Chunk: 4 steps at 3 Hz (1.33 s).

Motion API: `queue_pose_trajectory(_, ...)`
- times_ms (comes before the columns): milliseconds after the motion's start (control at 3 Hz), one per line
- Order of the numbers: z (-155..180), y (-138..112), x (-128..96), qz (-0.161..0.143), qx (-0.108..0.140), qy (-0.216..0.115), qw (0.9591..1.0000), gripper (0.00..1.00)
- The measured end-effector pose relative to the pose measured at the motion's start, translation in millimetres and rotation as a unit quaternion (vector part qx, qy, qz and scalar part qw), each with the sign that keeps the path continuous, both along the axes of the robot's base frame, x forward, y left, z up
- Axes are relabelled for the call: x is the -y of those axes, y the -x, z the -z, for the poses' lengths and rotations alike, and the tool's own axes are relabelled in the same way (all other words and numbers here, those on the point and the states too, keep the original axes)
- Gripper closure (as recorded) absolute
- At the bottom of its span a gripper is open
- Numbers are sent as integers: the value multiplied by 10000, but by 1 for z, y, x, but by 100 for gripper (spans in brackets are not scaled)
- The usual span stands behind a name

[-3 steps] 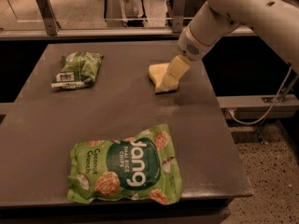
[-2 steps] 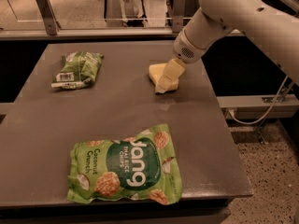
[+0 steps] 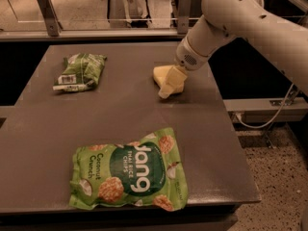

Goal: Move sponge near green rice chip bag

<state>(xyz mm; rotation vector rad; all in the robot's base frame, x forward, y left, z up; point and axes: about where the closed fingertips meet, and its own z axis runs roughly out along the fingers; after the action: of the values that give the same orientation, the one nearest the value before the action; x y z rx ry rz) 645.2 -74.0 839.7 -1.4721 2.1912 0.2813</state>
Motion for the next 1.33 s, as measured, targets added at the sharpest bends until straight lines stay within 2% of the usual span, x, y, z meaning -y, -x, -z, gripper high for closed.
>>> queue_pose_trajectory(667,-2,3,2,-90,-125,-149,9998,64)
queue_pose_trajectory(1000,-31,5,2,-381,-36,-406,9984,87)
queue_pose_trajectory(1333,-67,14,-1,-870,183,-531,9946,100)
